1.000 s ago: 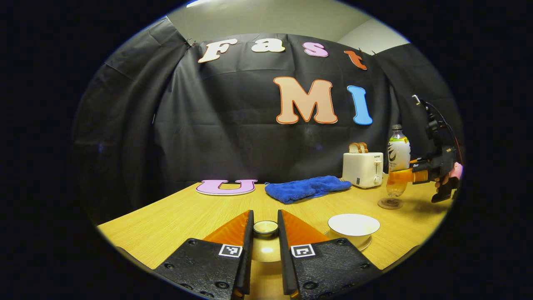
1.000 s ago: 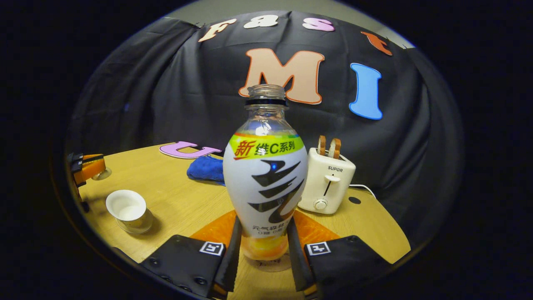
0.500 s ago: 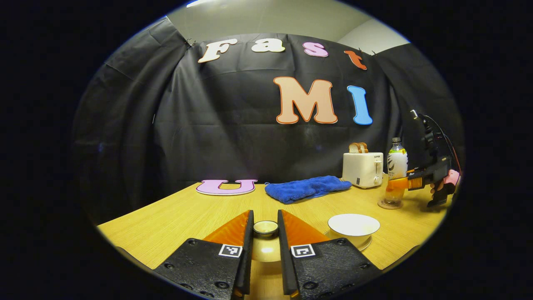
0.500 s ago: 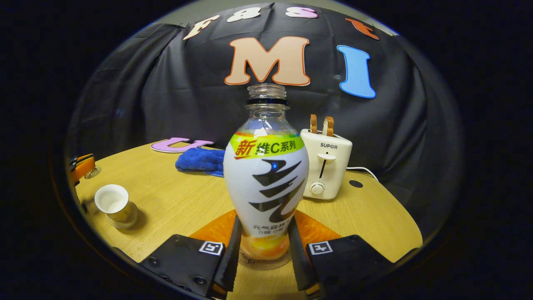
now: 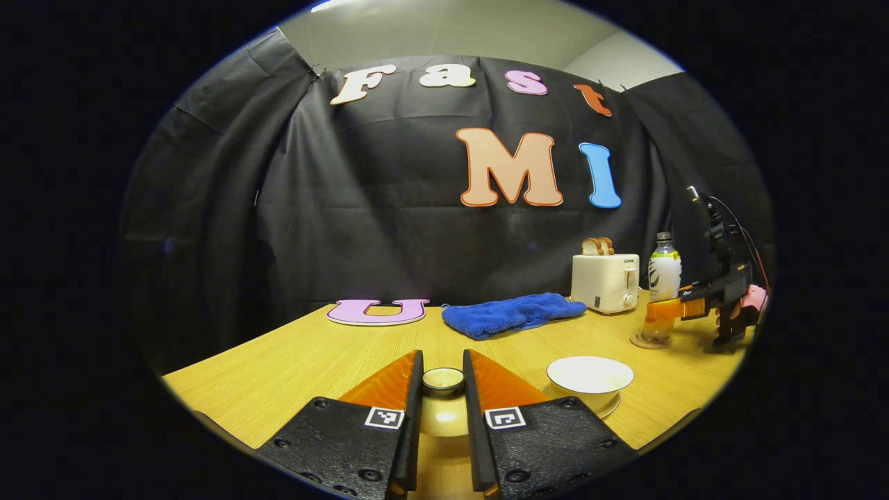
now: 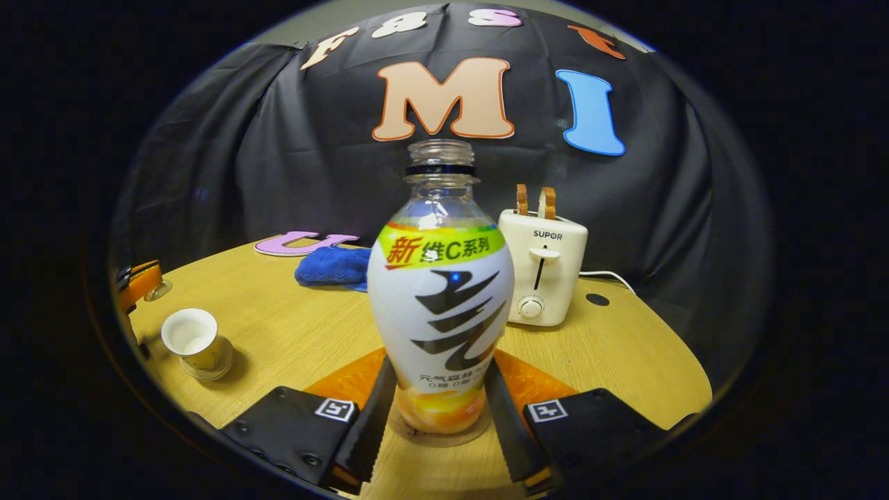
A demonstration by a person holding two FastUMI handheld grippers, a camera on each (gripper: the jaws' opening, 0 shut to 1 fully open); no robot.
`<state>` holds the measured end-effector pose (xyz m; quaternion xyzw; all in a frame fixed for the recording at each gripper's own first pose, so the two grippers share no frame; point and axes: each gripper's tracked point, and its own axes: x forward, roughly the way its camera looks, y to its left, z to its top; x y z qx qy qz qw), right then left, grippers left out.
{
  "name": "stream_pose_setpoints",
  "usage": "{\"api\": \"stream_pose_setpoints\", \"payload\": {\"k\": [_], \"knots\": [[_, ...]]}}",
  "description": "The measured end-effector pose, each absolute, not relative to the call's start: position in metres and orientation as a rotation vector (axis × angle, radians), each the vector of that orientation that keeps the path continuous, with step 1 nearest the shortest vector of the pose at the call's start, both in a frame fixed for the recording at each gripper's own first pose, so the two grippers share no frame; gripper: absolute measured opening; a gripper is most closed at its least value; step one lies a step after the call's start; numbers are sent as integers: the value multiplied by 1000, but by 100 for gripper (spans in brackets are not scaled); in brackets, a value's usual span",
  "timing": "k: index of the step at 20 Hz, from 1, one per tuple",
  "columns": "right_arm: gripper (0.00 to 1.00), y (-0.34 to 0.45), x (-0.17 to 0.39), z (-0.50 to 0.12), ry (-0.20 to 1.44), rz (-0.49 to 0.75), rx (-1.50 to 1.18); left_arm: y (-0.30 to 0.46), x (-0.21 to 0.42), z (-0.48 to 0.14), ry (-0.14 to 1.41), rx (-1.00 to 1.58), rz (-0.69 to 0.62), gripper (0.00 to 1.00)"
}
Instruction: Open the teacup lid with one hand, grasp the water bottle and pour water into the teacup with the other hand; after pouring, place the water bottle on the coaster and then close the teacup lid.
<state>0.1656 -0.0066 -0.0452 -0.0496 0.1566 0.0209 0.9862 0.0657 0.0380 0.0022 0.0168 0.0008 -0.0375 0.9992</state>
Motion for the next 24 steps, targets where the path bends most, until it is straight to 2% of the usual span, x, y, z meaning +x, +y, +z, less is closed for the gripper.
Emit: {"api": "stream_pose_setpoints", "payload": {"k": [1, 3, 4, 5, 6, 7, 15, 16, 17, 24], "knots": [[83, -5, 164, -45, 317, 52, -91, 38, 66, 2, 1, 34, -75, 28], [87, -7, 163, -50, 321, 53, -88, 38, 66, 2, 2, 34, -75, 28], [92, -7, 162, -52, 325, 54, -90, 38, 67, 3, 1, 33, -75, 28], [87, -8, 160, -53, 327, 53, -90, 38, 67, 3, 1, 33, -75, 28], [100, -9, 159, -55, 329, 49, -92, 38, 66, 2, 1, 33, -75, 28], [95, -9, 158, -56, 330, 50, -91, 38, 66, 2, 1, 33, -75, 28], [95, -17, 142, -61, 326, 34, -66, 38, 65, 2, 1, 33, -75, 28], [97, -16, 137, -60, 321, 36, -60, 37, 66, 2, 2, 33, -75, 28], [95, -16, 133, -58, 310, 36, -55, 37, 67, 2, 2, 33, -75, 28], [95, -18, 101, -34, 171, 33, -23, 37, 66, 3, 1, 32, -74, 28]]}}
